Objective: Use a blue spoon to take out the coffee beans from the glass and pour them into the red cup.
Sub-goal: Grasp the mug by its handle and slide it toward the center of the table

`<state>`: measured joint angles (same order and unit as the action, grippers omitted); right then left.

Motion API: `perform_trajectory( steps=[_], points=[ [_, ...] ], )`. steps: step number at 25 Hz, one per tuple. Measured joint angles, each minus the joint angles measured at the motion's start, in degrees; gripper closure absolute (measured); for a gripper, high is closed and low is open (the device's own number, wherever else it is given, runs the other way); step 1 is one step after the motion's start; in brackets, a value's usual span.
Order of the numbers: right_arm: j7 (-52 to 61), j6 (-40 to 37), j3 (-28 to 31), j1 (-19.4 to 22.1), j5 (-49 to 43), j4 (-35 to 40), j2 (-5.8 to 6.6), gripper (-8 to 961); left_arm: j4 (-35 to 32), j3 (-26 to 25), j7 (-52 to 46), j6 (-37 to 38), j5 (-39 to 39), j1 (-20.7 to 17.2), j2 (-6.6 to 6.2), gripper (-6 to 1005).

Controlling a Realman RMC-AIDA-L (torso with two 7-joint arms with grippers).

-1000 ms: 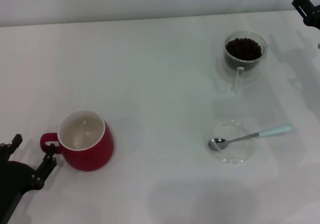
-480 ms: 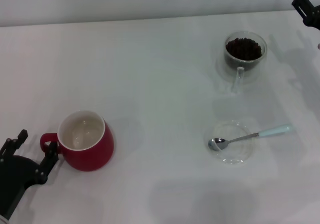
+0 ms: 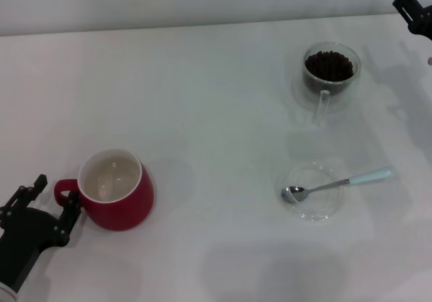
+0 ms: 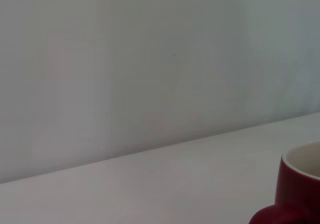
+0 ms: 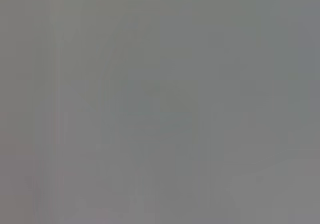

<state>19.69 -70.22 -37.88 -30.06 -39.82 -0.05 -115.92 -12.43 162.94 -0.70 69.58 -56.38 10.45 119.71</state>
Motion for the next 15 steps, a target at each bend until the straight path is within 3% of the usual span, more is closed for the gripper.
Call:
perform_trajectory(
  steps=[6,15],
  points=[
    [-0.01,0.00,0.00,0.00,0.00,0.06,0.08,78,-0.59,0.01,0.00,-0.06,0.03,0.00,0.00,399],
    [-0.24,0.01,0.00,0.17,0.01,0.13,0.25,78,-0.69,-0.01,-0.15,-0.07,0.14,-0.29,0.01,677]
  ],
)
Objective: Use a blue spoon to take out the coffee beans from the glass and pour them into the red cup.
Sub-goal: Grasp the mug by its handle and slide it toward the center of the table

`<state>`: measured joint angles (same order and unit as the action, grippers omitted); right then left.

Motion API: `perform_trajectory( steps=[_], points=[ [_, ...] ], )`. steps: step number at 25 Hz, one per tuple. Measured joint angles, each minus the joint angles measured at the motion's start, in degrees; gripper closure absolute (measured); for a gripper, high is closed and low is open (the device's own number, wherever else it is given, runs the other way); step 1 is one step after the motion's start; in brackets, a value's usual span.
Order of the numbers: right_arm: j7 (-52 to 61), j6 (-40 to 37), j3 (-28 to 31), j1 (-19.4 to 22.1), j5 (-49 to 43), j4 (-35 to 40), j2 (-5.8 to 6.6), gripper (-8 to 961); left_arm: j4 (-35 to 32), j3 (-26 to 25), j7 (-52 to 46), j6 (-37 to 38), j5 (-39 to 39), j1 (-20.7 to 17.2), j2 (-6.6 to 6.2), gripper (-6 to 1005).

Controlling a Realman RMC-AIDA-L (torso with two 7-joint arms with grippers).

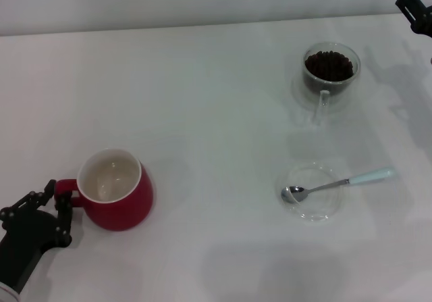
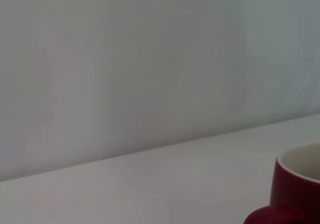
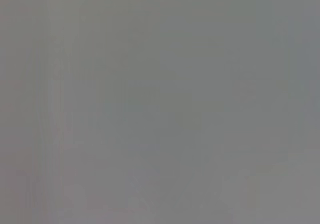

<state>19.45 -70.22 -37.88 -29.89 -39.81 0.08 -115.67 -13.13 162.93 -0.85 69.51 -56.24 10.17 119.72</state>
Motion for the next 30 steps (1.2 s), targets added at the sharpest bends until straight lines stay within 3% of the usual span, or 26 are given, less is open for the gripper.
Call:
perform_trajectory(
  steps=[5,21,30],
  points=[
    [-0.02,0.05,0.00,0.01,0.00,0.01,0.01,78,-0.44,-0.12,0.04,-0.01,-0.26,0.12,0.08,889],
    [-0.03,0.11,0.00,-0.14,0.00,0.01,-0.03,77,-2.01,-0.37,2.80,-0.06,-0.44,0.71,0.15,901],
    [0.20,0.27,0.00,-0.17,0.00,0.01,-0.15,77,-3.66,-0.09,3.82,-2.44,-0.33,3.27,0.34,901]
  ],
)
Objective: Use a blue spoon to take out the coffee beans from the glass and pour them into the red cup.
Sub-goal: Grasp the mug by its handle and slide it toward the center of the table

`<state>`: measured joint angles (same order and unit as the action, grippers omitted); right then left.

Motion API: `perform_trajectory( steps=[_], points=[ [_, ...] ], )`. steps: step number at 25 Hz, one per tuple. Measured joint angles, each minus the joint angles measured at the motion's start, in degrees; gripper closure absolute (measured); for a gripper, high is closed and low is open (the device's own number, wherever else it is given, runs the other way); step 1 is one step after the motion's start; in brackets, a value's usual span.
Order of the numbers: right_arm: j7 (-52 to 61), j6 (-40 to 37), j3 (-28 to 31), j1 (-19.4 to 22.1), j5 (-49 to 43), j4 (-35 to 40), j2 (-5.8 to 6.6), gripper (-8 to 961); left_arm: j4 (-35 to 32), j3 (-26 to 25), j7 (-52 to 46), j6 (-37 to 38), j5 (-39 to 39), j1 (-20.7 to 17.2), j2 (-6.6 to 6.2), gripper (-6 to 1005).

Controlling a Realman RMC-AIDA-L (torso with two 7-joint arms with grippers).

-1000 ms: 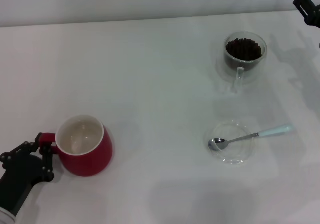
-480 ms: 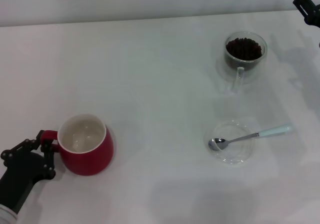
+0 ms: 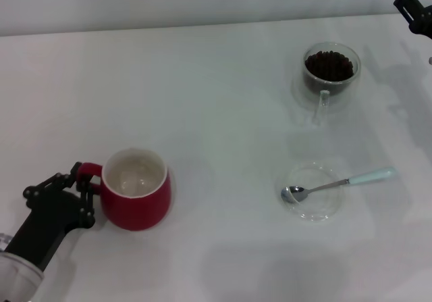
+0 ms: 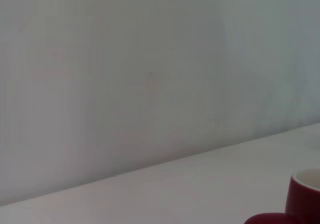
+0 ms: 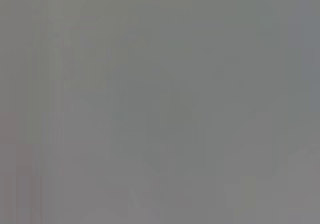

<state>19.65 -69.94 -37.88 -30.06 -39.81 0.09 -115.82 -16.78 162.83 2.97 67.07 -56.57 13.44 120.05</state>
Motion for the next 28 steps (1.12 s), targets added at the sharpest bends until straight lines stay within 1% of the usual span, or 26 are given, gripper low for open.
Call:
perform_trajectory(
  steps=[6,14,28],
  points=[
    [0.08,0.07,0.00,-0.04,0.00,0.00,-0.02,77,-0.42,0.04,0.01,-1.35,0.24,1.05,0.17,901],
    [0.12,0.07,0.00,-0.32,0.00,0.00,-0.02,78,-3.50,0.02,2.90,-4.62,1.00,1.94,0.31,900],
    [0.10,0.07,0.00,-0.35,0.00,0.00,-0.02,78,-5.00,0.03,2.10,-5.74,3.87,2.25,0.23,901]
  ],
)
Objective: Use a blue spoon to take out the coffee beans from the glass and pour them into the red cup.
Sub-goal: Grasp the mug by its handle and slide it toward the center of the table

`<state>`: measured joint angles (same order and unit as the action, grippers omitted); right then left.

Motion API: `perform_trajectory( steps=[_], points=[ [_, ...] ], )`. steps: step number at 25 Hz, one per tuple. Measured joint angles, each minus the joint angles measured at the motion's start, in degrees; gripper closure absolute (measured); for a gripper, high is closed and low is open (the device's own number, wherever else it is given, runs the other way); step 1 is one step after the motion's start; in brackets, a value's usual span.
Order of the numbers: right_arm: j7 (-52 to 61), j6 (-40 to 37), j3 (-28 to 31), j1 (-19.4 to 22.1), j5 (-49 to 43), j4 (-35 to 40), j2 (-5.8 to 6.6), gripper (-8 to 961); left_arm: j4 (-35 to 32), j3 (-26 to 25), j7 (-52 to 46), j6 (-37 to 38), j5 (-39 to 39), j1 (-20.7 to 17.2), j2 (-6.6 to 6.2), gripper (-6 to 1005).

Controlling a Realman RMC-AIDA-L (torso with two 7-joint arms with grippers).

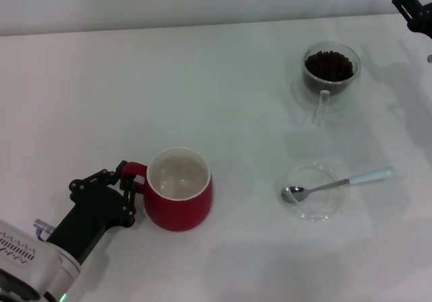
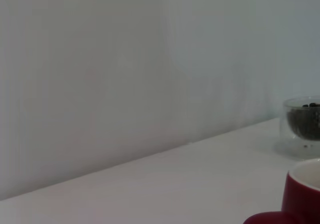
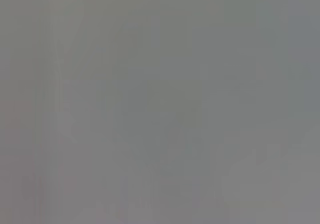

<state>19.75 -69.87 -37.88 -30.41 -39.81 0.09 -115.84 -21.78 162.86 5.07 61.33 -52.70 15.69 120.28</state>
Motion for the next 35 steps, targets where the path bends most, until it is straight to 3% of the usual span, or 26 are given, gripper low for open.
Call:
perform_trajectory(
  steps=[18,29,31,35],
  points=[
    [-0.24,0.00,0.00,0.00,0.00,0.00,0.09,77,0.00,0.00,-2.17,-1.44,0.06,0.13,-0.21,900],
    [-0.12,-0.02,0.00,0.25,0.00,0.00,0.09,78,0.27,0.00,-1.99,-1.49,0.15,0.05,-0.27,843],
    [-0.10,-0.07,0.00,0.33,0.00,0.00,0.09,78,0.27,-0.01,-1.79,-1.47,0.14,-0.08,-0.32,652],
    [-0.06,-0.15,0.00,0.45,0.00,0.00,0.07,78,0.27,-0.01,-1.71,-1.16,0.14,-0.39,-0.31,567]
  ],
)
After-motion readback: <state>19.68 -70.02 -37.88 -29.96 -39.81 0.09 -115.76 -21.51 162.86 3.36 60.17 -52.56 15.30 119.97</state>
